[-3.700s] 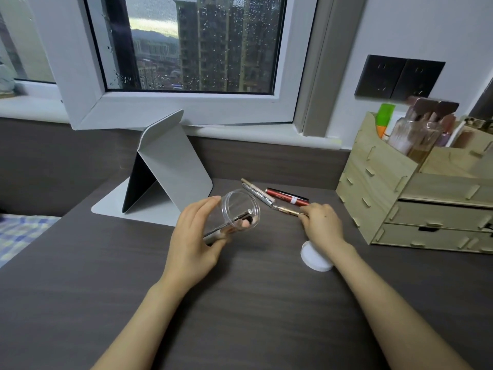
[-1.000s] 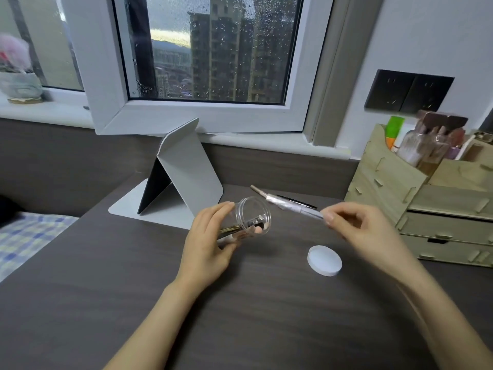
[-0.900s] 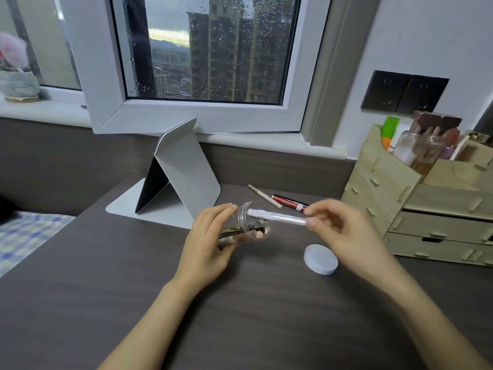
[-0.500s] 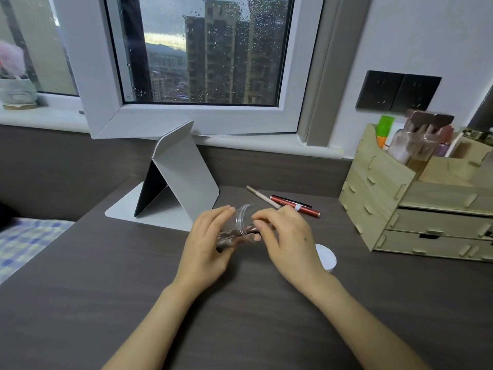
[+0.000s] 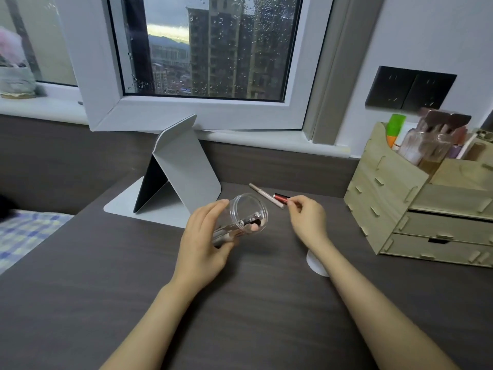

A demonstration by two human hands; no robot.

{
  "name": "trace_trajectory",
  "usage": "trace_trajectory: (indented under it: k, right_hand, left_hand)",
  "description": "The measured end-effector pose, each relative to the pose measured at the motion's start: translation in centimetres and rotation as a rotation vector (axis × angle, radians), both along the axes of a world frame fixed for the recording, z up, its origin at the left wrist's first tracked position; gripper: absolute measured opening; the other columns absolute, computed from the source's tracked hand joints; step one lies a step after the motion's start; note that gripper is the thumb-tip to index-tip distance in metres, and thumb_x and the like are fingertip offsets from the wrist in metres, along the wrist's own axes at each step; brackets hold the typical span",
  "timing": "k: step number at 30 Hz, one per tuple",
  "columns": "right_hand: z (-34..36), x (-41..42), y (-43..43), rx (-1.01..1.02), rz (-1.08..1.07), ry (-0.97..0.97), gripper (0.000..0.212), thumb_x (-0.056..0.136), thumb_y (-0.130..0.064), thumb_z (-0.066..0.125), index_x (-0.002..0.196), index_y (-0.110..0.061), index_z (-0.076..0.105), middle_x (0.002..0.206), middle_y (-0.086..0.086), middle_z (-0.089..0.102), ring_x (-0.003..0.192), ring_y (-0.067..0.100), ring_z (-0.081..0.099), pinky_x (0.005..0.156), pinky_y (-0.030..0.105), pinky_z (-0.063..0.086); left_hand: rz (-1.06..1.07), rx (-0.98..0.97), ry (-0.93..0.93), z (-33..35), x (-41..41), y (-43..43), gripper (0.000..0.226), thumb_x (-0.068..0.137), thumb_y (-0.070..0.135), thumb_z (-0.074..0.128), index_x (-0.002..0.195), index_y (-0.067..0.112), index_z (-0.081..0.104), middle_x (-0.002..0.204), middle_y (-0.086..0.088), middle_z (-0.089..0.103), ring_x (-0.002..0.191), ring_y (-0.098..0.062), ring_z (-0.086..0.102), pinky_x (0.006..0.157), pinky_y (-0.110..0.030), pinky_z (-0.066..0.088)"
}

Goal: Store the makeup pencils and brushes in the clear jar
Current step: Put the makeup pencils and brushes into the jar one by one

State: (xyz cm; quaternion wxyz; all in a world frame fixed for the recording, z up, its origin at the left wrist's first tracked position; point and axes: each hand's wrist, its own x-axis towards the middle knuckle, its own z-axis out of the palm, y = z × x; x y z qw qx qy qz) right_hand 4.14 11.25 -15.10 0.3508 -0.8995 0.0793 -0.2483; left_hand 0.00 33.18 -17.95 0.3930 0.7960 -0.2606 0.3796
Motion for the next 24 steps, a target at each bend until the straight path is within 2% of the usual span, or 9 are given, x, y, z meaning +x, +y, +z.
trace_trajectory:
  k: [4, 9, 11, 15, 19, 22, 24]
  right_hand:
    - [-1.1, 4.8, 0.6, -0.334, 0.033, 0.089, 0.023, 0.092, -0.011, 0.049, 0.104, -0.003, 0.067, 0.108, 0.018, 0.067, 0.103, 0.036, 0.055, 0.089, 0.038, 0.041]
    - [-1.3, 9.6, 1.9, -0.765, 0.018, 0.157, 0.030, 0.095, -0.025, 0.045, 0.111, -0.005, 0.059, 0.117, 0.012, 0.061, 0.110, 0.033, 0.047, 0.089, 0.039, 0.039]
    - [-1.1, 11.2, 2.7, -0.855, 0.057, 0.176, 0.029, 0.095, -0.025, 0.042, 0.115, -0.008, 0.055, 0.119, 0.009, 0.061, 0.112, 0.031, 0.047, 0.089, 0.039, 0.037]
    - [-1.3, 13.2, 4.5, -0.927, 0.077, 0.253, 0.029, 0.098, -0.018, 0.034, 0.117, -0.006, 0.052, 0.116, 0.012, 0.065, 0.114, 0.031, 0.048, 0.091, 0.039, 0.035]
    - [-1.7, 12.7, 5.8, -0.917, 0.108, 0.297, 0.032, 0.096, -0.011, 0.033, 0.125, -0.002, 0.045, 0.121, 0.020, 0.061, 0.113, 0.036, 0.051, 0.091, 0.043, 0.041]
    - [-0.2, 11.1, 6.4, -0.775, 0.180, 0.270, 0.045, 0.096, -0.015, 0.036, 0.140, -0.008, 0.031, 0.121, 0.022, 0.059, 0.109, 0.039, 0.055, 0.085, 0.043, 0.046]
    - [2.0, 9.1, 6.5, -0.594, 0.182, 0.173, 0.059, 0.091, -0.014, 0.044, 0.146, -0.018, 0.025, 0.118, 0.020, 0.061, 0.106, 0.038, 0.058, 0.084, 0.040, 0.046]
  left_hand:
    - [0.018, -0.025, 0.008, 0.1, 0.1, 0.0, 0.079, 0.059, 0.002, 0.084, 0.126, 0.015, 0.044, 0.121, 0.006, 0.049, 0.110, -0.013, 0.047, 0.098, -0.011, 0.028]
    - [0.028, -0.009, 0.002, 0.0, 0.2, 0.1, 0.077, 0.061, 0.004, 0.083, 0.127, 0.012, 0.044, 0.121, 0.003, 0.052, 0.110, -0.014, 0.048, 0.098, -0.014, 0.030]
    - [0.028, -0.011, -0.004, 0.0, 0.2, 0.1, 0.077, 0.061, 0.004, 0.083, 0.127, 0.012, 0.044, 0.121, 0.000, 0.053, 0.110, -0.014, 0.048, 0.098, -0.015, 0.030]
    - [0.039, -0.025, 0.006, 0.2, 0.3, 0.1, 0.076, 0.061, 0.004, 0.080, 0.127, 0.012, 0.044, 0.121, 0.004, 0.050, 0.109, -0.013, 0.047, 0.098, -0.012, 0.029]
    - [0.037, -0.003, 0.025, 0.2, 0.5, 0.0, 0.080, 0.059, 0.002, 0.083, 0.127, 0.013, 0.043, 0.122, 0.000, 0.052, 0.110, -0.015, 0.047, 0.098, -0.013, 0.029]
    - [0.038, 0.008, 0.019, 0.3, 0.4, -0.1, 0.079, 0.059, 0.001, 0.083, 0.127, 0.012, 0.044, 0.120, -0.004, 0.054, 0.109, -0.015, 0.047, 0.099, -0.011, 0.027]
    - [0.038, 0.013, 0.009, 0.4, 0.3, -0.1, 0.078, 0.059, 0.000, 0.082, 0.127, 0.010, 0.044, 0.120, -0.005, 0.054, 0.110, -0.016, 0.047, 0.099, -0.011, 0.026]
